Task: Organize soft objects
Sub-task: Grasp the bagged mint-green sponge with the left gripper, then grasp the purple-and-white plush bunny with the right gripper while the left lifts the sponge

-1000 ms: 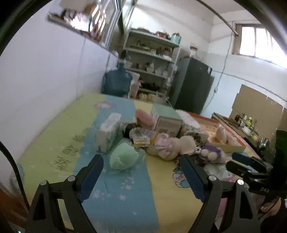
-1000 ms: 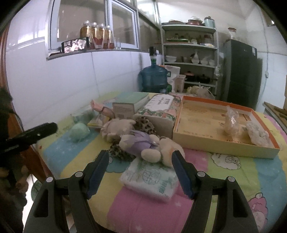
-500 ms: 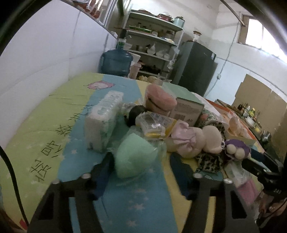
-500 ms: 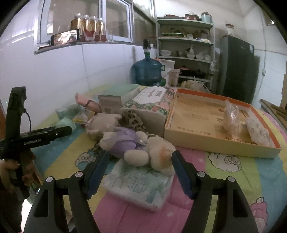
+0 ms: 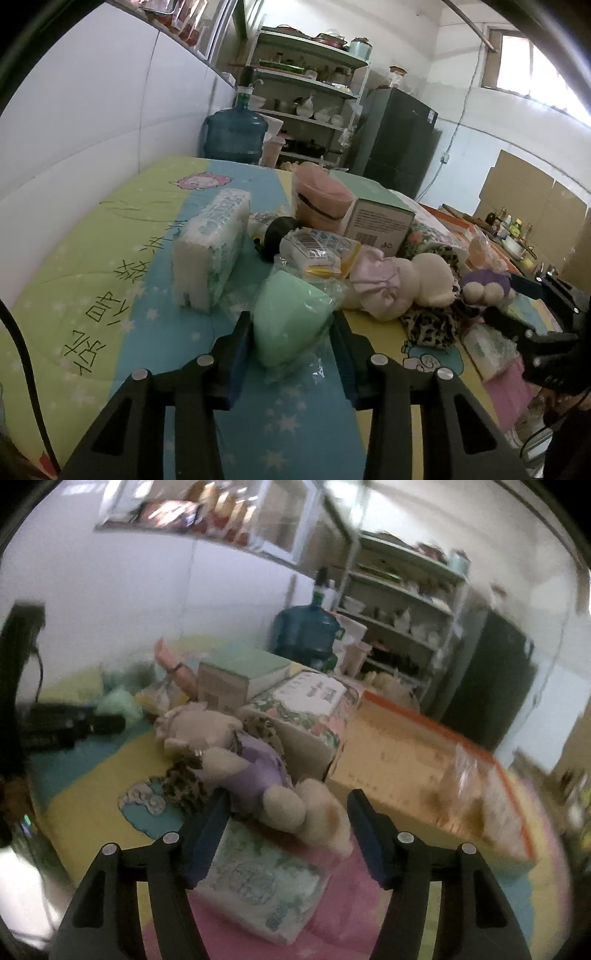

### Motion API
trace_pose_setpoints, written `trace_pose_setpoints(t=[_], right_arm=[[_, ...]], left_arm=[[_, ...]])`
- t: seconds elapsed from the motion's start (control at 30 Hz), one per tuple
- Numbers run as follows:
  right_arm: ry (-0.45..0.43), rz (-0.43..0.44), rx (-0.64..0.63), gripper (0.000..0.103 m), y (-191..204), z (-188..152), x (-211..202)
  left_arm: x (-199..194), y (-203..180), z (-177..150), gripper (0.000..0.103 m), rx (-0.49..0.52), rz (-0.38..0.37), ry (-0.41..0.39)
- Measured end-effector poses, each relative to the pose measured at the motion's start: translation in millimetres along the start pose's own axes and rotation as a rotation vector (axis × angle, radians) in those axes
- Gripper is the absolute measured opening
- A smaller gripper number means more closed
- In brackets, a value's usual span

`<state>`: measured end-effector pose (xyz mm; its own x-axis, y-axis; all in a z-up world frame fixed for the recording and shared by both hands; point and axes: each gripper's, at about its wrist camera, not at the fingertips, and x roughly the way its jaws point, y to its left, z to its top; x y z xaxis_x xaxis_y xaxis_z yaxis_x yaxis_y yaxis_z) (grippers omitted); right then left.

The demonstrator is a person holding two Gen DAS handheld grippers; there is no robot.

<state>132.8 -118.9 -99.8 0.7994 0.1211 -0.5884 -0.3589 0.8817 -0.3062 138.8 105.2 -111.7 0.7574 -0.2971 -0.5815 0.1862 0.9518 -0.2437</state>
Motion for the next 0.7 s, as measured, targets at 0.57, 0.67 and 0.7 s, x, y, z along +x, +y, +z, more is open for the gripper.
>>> trace_pose_setpoints(t=[0.57,0.67,0.7], right_arm=[[-0.039,0.123,0.15,0.026,-43,1,-2],[-0.063,0.135,0.216,0.026,-55,-1,-8],[-0.071,0.14,0.23,0.026,-56,-2,-11]], left_arm=[[-60,-26,-2,0.041,0.041,-0.009,-0.138],[-63,-36,0,0.041,0.057,-0.02,-0.147],[-64,-41,1,0.041,0.063,-0.025,-0.148]])
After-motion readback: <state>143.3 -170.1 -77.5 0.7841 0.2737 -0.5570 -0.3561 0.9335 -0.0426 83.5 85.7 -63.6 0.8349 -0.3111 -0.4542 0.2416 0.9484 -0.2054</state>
